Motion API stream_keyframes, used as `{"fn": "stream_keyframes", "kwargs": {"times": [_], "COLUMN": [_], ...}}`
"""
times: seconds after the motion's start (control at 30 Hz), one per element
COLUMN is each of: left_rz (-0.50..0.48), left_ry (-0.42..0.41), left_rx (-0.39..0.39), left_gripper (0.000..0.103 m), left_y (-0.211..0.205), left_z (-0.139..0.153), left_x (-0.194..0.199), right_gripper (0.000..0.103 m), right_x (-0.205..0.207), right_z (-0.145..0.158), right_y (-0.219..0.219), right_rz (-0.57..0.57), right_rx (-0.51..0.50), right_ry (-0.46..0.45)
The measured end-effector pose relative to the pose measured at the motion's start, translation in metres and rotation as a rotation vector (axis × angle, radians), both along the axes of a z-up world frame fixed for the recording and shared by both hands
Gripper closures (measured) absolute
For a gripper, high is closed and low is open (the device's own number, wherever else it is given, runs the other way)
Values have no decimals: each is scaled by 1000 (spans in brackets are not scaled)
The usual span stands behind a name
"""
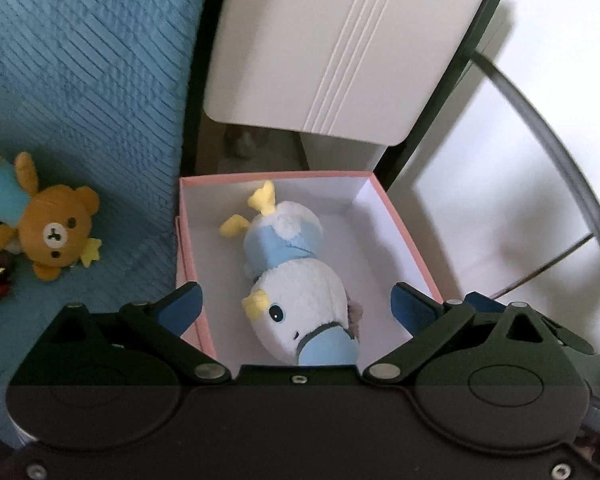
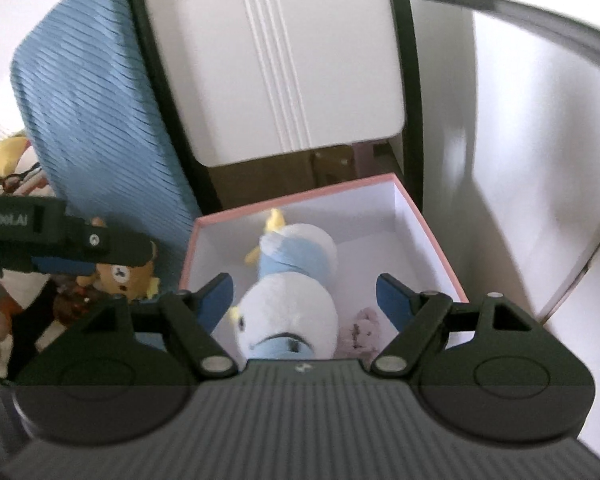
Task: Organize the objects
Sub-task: 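Open both tools to drop the penguin and bunny into the box, then withdraw both tools from the box back toward the cushion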
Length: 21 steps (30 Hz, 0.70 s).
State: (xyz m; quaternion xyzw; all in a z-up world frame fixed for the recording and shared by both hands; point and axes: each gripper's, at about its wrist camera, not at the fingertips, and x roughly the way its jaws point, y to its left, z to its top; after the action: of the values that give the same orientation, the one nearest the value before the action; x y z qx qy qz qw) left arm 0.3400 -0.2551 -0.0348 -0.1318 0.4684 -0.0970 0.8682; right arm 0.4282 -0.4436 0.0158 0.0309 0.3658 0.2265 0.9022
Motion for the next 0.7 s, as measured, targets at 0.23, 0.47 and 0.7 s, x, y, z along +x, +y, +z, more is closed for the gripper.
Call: {"fn": "stream_keyframes", "kwargs": {"times": [0.23,0.47,0.7], "left_rz": [58,51,70], "left_ry": [-86,-134,-163], "left_rx": [-13,2,19], "left_gripper": [4,4,4], "left_y": [25,51,84], "left_z": [44,69,69], "left_x": [-40,-83,-129], "right_gripper": [23,23,23], "right_x": [-30,-65,-107], "right_z": [18,36,45], "right_y": [20,36,42], "right_rz": [1,3,47], "right_rx": [-5,17,33], "right_ry": [-27,-50,-87]}}
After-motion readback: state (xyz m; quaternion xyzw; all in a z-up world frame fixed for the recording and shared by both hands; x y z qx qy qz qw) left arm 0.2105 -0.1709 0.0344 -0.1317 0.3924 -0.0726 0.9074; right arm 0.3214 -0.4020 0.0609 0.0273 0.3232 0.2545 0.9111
